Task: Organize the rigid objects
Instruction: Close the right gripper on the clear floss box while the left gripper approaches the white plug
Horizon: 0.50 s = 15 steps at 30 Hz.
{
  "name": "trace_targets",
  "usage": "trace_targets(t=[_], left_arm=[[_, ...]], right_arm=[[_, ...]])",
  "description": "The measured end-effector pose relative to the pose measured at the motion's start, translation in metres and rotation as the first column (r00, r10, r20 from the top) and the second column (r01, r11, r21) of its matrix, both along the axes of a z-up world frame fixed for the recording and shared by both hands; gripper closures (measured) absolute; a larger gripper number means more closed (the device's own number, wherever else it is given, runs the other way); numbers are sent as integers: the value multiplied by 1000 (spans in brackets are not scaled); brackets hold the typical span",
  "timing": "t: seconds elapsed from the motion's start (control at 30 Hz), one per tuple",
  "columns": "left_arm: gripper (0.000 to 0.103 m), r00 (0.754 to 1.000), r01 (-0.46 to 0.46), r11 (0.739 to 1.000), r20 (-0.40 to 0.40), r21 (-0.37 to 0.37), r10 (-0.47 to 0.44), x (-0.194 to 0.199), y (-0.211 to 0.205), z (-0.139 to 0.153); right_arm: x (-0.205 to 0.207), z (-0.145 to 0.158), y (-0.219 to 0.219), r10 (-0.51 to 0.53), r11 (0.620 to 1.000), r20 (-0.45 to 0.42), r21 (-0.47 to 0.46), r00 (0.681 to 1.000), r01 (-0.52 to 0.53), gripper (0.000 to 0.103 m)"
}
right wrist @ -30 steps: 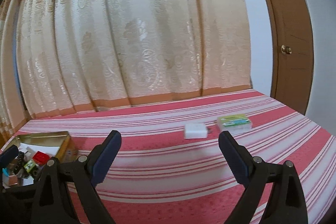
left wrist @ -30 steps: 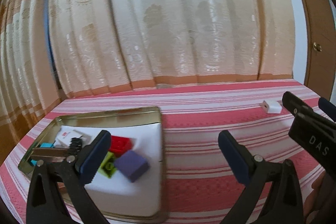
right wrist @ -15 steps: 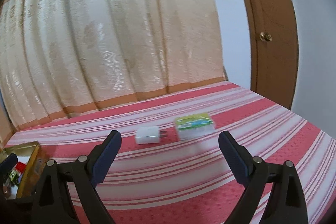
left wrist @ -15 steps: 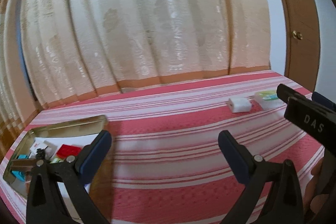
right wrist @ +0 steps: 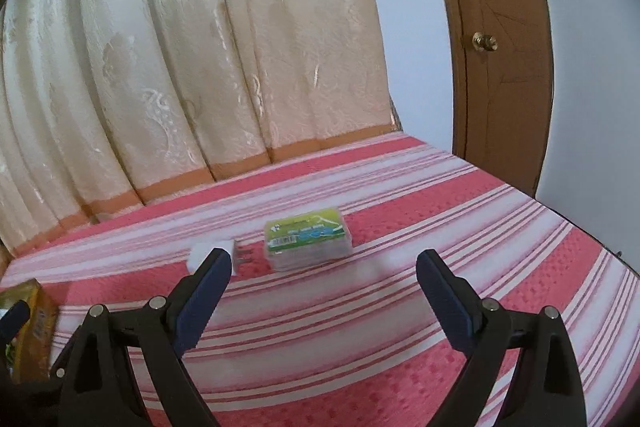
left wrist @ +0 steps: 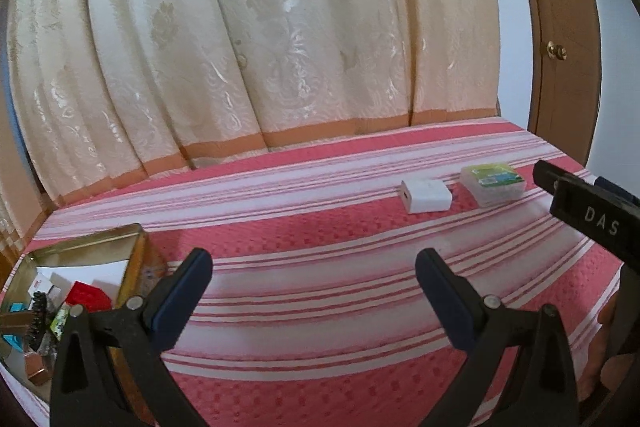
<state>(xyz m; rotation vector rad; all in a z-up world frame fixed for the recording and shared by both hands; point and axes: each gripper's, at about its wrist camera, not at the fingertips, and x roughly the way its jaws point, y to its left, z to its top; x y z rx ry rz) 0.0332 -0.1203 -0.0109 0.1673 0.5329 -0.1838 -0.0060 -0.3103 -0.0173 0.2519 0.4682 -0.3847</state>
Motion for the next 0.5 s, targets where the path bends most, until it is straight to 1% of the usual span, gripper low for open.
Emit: trace_targets(t=[0.13, 0.23, 0.33, 0.5], left_arm=[[0, 999, -9, 1000, -44, -28, 8, 13, -4, -3], [0, 997, -12, 999, -82, -46, 8, 23, -11, -5], [0, 994, -12, 998, -113, -63, 5, 33, -19, -8], [0, 986, -11, 997, -164, -77, -2, 48, -31, -13]], right_arm=[[13, -8, -15, 9, 999, -57, 50, 998, -6, 8], [21, -11, -24, 9, 998, -82, 59, 997, -5, 8], [35, -14, -29, 34, 998, -115, 57, 993, -28, 8], [66, -25, -35, 98, 992, -194, 93, 976, -82, 8]])
